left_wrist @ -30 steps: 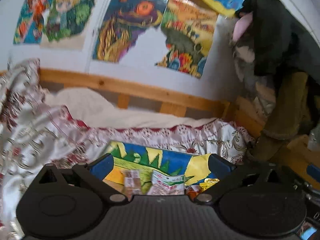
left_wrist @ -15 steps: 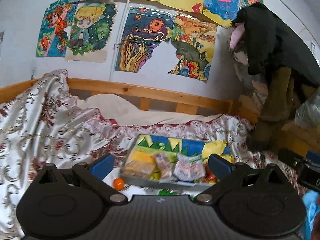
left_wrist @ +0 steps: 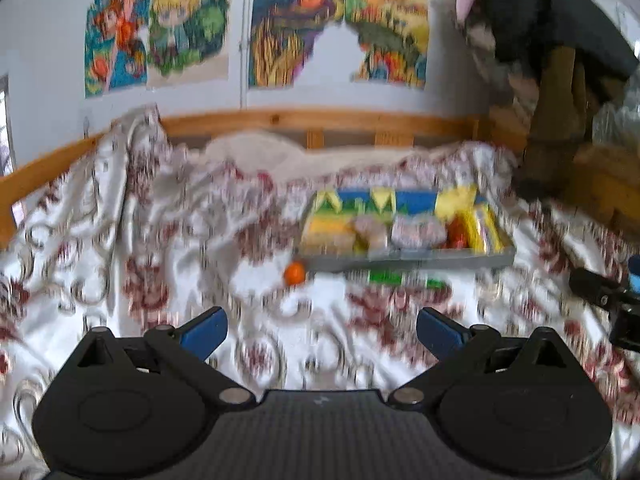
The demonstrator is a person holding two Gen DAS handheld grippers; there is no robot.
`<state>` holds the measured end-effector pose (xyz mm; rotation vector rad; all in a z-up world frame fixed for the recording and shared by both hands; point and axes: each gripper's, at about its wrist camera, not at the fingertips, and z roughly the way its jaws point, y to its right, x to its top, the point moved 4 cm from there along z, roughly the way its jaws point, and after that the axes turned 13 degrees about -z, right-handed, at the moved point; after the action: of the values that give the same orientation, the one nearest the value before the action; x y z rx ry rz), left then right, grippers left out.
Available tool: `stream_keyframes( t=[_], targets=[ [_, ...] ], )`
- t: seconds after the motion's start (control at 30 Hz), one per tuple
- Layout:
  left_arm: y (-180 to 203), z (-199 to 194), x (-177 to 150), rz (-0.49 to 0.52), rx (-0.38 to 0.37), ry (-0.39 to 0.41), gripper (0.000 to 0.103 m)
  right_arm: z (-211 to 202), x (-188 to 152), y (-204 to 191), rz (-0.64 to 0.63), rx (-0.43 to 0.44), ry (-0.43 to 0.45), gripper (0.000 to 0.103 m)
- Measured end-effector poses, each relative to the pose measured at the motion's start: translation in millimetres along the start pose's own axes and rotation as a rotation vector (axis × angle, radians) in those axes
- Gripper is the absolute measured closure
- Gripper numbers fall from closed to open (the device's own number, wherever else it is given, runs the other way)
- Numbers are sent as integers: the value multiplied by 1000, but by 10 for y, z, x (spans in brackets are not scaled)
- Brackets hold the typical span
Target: Organize snacks
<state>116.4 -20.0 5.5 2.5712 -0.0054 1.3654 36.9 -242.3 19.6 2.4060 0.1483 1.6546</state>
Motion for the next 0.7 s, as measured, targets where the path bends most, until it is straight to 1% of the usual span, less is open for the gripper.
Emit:
stream_keyframes(
  t=[0.1, 0.27, 0.47, 0.7],
  targets=[
    [-75, 13, -144, -11, 13, -55, 0, -48, -97, -78, -4, 29, -39, 1],
    [-206, -35, -315, -36, 42, -93, 0, -95, -204, -180, -15, 60, -86, 1],
    [-277, -31, -339, -45, 88, -117, 0, -66, -289, -262, -25, 86, -128, 1],
    [-306, 7, -327, -50, 103, -133, 0, -5, -340, -298, -30, 106, -155, 1]
  ],
)
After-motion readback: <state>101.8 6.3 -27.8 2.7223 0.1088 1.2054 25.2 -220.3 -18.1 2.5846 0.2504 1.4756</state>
